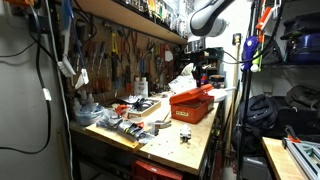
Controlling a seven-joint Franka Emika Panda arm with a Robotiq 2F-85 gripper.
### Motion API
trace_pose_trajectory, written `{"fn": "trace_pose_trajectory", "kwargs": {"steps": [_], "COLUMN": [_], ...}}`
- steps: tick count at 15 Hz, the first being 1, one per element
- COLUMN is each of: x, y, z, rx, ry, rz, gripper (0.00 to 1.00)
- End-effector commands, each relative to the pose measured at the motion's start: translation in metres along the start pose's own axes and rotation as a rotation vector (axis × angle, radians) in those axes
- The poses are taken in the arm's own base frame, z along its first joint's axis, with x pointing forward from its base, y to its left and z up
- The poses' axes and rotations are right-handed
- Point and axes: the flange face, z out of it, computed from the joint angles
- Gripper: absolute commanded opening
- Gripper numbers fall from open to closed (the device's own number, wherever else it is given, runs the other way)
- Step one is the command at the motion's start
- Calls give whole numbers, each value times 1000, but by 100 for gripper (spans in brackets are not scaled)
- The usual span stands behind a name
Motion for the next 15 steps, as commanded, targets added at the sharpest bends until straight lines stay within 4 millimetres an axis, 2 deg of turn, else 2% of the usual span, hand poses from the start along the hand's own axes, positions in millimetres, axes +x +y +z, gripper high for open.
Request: {"fn": "trace_pose_trajectory", "kwargs": {"steps": [1, 10, 15], "x": [3, 8, 11], "y": [-4, -7, -3], "z": [16, 58, 67], "rx": [20, 33, 29], "ry": [-58, -131, -95], "rz": [-19, -20, 19], "gripper": [0, 0, 0]}}
